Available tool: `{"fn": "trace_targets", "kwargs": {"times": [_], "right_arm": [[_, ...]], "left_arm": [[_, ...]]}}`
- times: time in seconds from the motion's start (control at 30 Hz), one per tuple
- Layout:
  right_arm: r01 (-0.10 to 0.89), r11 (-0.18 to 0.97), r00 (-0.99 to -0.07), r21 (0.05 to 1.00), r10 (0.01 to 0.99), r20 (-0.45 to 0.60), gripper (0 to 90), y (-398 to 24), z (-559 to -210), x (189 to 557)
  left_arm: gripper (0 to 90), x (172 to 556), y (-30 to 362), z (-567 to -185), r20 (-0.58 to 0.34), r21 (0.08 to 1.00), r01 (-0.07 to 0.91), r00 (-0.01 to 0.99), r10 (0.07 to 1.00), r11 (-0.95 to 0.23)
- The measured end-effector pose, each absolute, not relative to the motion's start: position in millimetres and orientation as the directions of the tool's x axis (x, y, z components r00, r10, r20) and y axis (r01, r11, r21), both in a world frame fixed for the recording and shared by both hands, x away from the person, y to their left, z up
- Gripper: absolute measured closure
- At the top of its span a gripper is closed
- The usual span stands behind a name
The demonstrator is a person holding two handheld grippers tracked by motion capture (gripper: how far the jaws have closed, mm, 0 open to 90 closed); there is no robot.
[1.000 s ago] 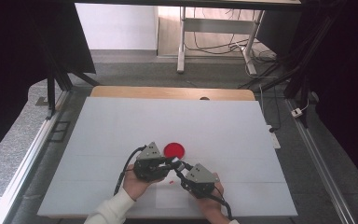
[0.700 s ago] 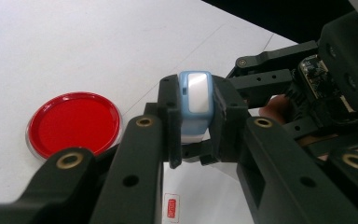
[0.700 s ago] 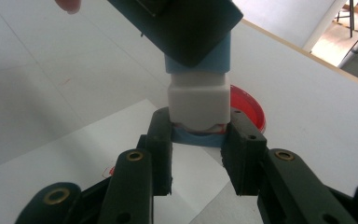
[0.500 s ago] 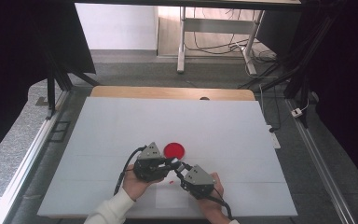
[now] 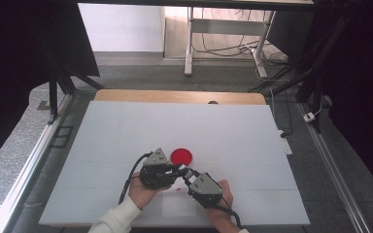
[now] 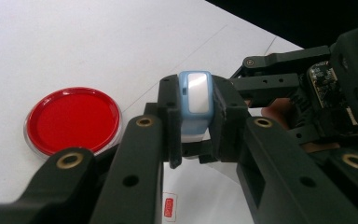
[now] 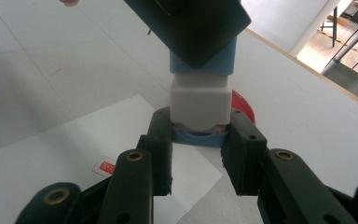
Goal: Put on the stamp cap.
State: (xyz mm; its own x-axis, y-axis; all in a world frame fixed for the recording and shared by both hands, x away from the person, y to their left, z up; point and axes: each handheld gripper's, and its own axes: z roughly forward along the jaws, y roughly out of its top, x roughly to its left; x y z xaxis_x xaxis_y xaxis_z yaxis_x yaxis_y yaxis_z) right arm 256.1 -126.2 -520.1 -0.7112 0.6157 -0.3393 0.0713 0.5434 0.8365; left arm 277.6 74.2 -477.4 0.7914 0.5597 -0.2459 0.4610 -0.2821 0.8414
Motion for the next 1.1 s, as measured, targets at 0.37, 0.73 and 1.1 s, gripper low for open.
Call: {"fn": "trace_targets", "kwargs": {"times": [0.37,0.73,1.1], "right_arm": [[0.066,0.574,-0.71,0.816,0.602,-0.366,65.0,-123.3,-518.0,254.9],[0.067,0.552,-0.718,0.831,0.605,-0.344,65.1,-124.5,-515.8,255.1],[0.08,0.55,-0.729,0.831,0.601,-0.328,65.0,-126.0,-516.4,256.7]], "left_arm": [[75.7,278.1,72.5,-481.2,-0.261,0.835,0.476,0.785,0.562,-0.277],[75.8,280.3,75.2,-484.2,-0.308,0.83,0.502,0.776,0.55,-0.245],[75.8,280.5,75.2,-486.9,-0.324,0.827,0.513,0.768,0.553,-0.229]]}}
